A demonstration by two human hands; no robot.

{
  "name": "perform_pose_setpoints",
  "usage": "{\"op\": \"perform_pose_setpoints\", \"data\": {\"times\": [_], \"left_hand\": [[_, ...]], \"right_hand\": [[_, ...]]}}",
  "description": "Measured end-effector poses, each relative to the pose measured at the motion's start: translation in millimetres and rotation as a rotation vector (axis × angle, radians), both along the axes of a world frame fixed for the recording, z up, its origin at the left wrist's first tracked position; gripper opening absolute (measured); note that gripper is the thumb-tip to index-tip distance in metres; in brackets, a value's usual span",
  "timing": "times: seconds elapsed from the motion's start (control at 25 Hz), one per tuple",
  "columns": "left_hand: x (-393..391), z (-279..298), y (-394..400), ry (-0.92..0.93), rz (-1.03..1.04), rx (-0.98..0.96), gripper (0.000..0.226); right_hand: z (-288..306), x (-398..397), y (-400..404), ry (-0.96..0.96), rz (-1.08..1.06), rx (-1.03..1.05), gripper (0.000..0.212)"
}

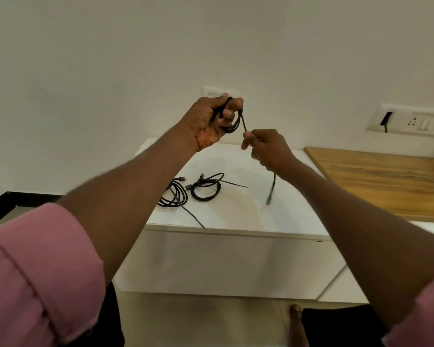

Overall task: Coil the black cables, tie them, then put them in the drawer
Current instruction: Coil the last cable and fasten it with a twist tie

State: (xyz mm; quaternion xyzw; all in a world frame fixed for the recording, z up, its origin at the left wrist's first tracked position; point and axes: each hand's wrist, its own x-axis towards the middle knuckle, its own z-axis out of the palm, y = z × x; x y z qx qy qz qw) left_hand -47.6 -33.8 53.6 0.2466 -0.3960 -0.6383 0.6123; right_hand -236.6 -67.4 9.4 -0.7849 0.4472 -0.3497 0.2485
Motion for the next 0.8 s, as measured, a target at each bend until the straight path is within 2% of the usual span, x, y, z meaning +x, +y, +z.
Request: {"op": "perform_pose_setpoints", "data": {"times": [0.08, 0.16, 0.24, 0.36, 0.44, 0.52, 0.64, 0.8], "left_hand": [[2, -1, -3, 0.041, 0.096, -0.013, 0.029], [2, -4, -5, -0.025, 0.180, -0.040, 0.034], [0, -6, -7, -0.184, 0.285, -0.072, 0.035], [-2, -9, -5, -0.578, 0.384, -0.121, 0.031], [-2, -16, -2, -0.861, 0.391, -0.139, 0.029], [1, -24, 2, -1.025, 0.353, -0.146, 0.026], [0, -25, 9, -0.978, 0.210, -0.092, 0.038], [-3, -16, 7, -0.794, 0.051, 0.016, 0.036]], "right_hand": [[-4, 0, 2, 0.219, 0.076, -0.006, 0.040], [-4, 4, 6, 0.393, 0.164, 0.015, 0.037], [-2, 11, 11, 0.520, 0.236, 0.052, 0.034], [5, 24, 20, 0.592, 0.330, -0.011, 0.023], [10, 28, 23, 0.480, 0.338, -0.084, 0.020], [17, 26, 23, 0.241, 0.338, -0.099, 0.018], [20, 20, 14, -0.069, 0.222, -0.147, 0.018], [16, 14, 10, -0.261, 0.064, -0.176, 0.024]]}}
